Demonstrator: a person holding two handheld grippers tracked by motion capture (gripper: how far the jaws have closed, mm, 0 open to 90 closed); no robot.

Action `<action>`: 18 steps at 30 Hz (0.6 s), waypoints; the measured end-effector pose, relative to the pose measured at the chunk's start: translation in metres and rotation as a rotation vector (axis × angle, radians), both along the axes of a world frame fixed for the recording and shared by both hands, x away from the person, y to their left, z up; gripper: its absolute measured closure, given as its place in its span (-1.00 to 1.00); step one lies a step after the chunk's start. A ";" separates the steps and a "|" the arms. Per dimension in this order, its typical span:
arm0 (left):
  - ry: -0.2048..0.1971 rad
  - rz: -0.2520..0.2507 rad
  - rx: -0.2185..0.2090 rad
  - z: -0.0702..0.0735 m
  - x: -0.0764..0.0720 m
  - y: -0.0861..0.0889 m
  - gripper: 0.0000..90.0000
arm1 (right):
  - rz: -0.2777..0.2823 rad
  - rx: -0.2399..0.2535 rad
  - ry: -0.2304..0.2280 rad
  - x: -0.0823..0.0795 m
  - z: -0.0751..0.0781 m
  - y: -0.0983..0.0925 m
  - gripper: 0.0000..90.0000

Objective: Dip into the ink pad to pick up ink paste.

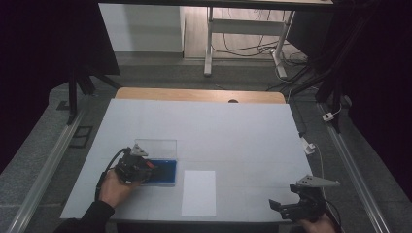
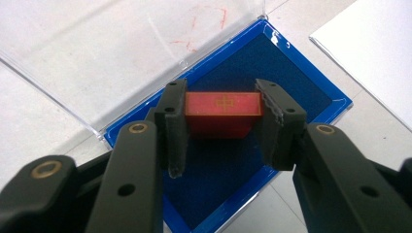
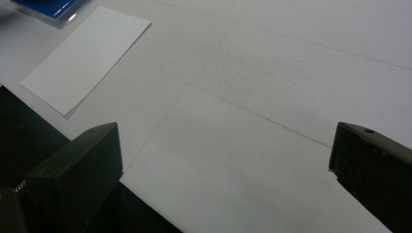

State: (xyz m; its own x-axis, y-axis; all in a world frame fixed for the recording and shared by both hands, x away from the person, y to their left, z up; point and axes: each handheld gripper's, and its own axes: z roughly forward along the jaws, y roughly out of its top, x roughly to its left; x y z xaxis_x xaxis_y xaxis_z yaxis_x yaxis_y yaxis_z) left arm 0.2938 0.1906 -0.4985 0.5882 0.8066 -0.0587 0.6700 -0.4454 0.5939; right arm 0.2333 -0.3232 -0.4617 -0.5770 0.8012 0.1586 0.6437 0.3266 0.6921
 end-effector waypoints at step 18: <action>-0.058 -0.055 -0.041 0.013 0.000 -0.011 0.29 | -0.001 -0.001 0.003 0.000 0.000 0.000 -1.00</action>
